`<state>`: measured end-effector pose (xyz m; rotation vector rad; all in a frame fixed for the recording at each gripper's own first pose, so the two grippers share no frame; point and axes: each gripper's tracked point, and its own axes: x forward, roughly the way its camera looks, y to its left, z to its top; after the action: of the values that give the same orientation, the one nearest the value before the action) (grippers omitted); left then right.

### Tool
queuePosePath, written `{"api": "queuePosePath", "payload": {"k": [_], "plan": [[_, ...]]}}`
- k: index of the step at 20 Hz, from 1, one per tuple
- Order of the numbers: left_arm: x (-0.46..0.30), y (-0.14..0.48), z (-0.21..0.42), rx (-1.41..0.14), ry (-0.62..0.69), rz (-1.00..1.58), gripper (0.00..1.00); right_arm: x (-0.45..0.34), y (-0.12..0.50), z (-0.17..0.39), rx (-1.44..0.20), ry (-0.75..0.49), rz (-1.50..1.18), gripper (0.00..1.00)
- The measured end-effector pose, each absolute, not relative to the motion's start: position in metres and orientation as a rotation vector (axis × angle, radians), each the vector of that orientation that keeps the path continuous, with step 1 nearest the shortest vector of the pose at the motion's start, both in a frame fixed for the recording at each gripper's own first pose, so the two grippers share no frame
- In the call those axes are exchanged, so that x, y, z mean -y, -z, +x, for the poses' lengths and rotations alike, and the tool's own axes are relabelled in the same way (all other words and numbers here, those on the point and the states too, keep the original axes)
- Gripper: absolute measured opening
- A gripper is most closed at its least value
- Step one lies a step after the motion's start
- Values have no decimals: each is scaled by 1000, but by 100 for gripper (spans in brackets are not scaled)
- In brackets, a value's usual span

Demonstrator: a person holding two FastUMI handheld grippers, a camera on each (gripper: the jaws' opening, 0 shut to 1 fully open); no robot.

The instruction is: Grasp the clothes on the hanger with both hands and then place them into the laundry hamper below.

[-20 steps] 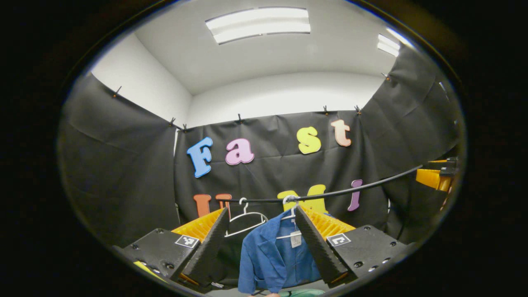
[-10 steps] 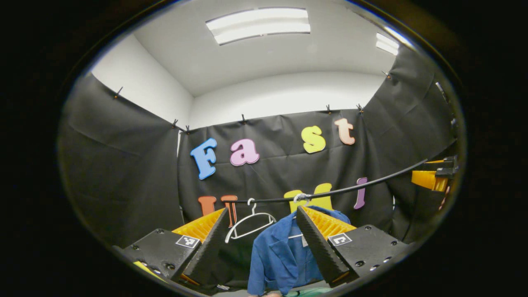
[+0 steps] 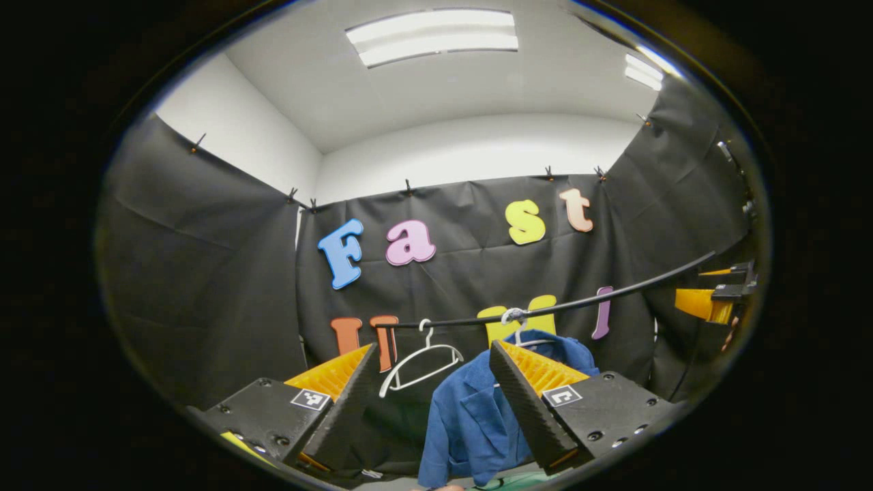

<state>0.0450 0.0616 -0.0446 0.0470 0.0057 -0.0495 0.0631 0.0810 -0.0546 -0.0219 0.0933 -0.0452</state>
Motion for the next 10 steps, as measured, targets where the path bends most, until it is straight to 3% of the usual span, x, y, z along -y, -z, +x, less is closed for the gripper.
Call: {"api": "queuePosePath", "payload": {"k": [10], "plan": [[-59, 101, 55, -109, 159, -4, 98, -121, 110, 78, -210, 109, -22, 99]]}}
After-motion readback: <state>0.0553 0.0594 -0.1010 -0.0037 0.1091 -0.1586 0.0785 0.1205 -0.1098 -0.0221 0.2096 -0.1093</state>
